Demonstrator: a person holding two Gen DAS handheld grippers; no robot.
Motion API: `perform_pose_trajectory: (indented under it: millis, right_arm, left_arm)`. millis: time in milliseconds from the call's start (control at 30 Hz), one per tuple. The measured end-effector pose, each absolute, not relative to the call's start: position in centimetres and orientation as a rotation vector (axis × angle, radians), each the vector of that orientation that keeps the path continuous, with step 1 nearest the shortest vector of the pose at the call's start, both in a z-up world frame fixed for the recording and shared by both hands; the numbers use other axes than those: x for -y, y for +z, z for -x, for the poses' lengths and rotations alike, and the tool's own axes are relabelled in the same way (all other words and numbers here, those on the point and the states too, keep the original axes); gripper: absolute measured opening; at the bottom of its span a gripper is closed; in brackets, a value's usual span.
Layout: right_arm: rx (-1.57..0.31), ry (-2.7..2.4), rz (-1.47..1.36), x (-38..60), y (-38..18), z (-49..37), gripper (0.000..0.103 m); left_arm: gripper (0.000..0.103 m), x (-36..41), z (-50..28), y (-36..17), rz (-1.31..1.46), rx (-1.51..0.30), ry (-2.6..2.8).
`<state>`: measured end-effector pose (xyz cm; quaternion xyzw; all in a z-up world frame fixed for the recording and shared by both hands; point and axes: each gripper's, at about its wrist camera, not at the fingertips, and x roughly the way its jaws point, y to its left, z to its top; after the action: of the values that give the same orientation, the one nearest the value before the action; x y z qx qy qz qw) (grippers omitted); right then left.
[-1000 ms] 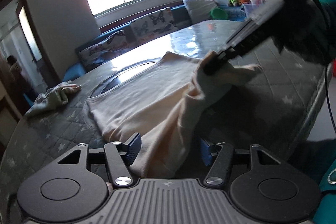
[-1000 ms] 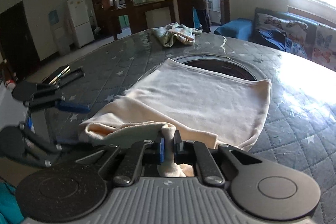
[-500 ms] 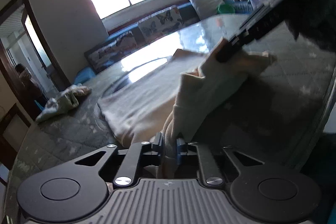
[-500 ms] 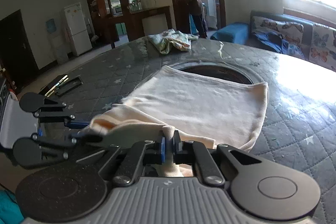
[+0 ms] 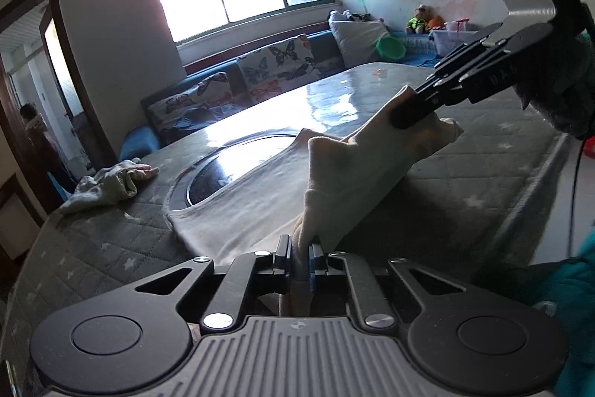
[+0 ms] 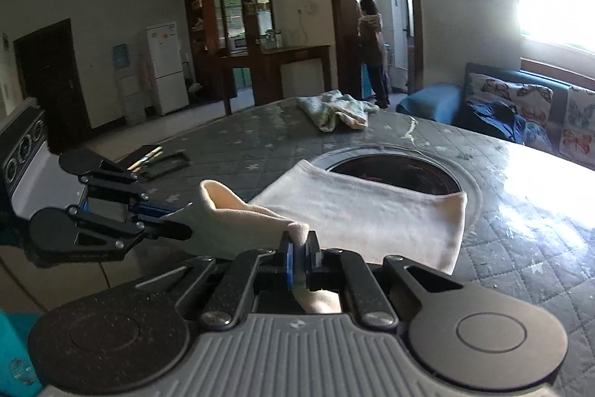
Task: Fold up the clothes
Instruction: 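Lift the hem with both grippers and fold it toward the collar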
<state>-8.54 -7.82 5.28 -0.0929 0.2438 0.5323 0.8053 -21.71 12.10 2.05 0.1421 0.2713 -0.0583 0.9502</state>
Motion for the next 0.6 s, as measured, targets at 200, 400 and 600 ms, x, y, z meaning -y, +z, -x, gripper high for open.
perform_pose_trajectory:
  millis: [200, 400, 600]
  right_arm:
    - [-0.529, 1.178, 0.201, 8.9, 6.7, 10.9, 0.005]
    - [-0.518, 1.16, 0.212, 7.2, 7.7, 8.2, 0.005]
    - [-0.531, 1.137, 0.262, 4.0, 8.2, 2.7, 0.005]
  left_arm:
    - [0.01, -11.9, 22.9, 3.3, -0.265, -0.551, -0.118]
    - [0.009, -13.4, 19.7, 3.7, -0.24, -0.537, -0.093]
    - [0.01, -16.4, 14.0, 3.6, -0.2, -0.552, -0.056]
